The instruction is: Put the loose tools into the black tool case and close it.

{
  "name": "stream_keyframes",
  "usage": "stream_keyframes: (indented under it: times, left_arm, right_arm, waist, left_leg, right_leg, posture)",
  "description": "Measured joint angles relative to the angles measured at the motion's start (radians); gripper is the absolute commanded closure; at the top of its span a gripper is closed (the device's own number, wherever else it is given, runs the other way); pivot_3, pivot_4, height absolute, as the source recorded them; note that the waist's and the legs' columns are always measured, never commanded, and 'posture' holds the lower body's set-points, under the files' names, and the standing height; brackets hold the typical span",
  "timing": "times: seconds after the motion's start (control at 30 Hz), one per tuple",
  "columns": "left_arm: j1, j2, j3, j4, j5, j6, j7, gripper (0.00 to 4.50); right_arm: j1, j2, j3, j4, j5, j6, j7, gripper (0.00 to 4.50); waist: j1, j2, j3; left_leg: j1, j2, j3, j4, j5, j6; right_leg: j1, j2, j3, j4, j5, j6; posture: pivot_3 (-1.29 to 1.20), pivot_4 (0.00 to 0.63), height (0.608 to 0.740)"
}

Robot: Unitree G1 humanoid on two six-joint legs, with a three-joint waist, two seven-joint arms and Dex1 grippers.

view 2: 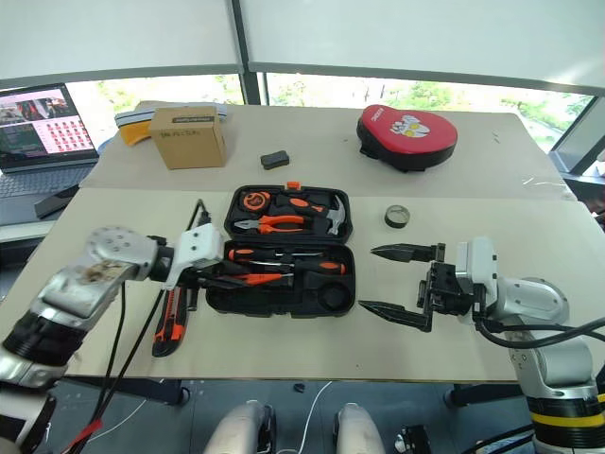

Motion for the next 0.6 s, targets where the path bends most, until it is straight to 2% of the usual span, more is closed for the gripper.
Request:
stream_keyframes:
  times: [0.23,0.6]
  left_arm:
    - [-0.092,-0.058,-0.044,0.152,0.115,-0.099,-0.032,4.04]
    - [-0.135,-0.078,-0.064,0.208,0.193,-0.174,-0.092,4.04]
  right_arm:
    - [0.03,0.008,0.001,-0.041,0.0,0.001,-0.04,0.0]
    - [0.041,0.014,0.005,-0.055,0.0,0.001,-0.071,0.0]
  waist:
    - [0.001,0.0,0.0]
    - [0.0,0.0,0.0]
  left_leg:
    - [-0.001,0.0,0.001,0.001,0.0,0.0]
    - [0.0,0.0,0.001,0.002,0.0,0.0]
  right_leg:
    - [0.0,0.0,0.001,0.0,0.0,0.001]
    - [0.0,0.0,0.001,0.001,0.0,0.001]
  posture:
    - [0.0,0.15,0.74]
    - [0.0,0.15,0.74]
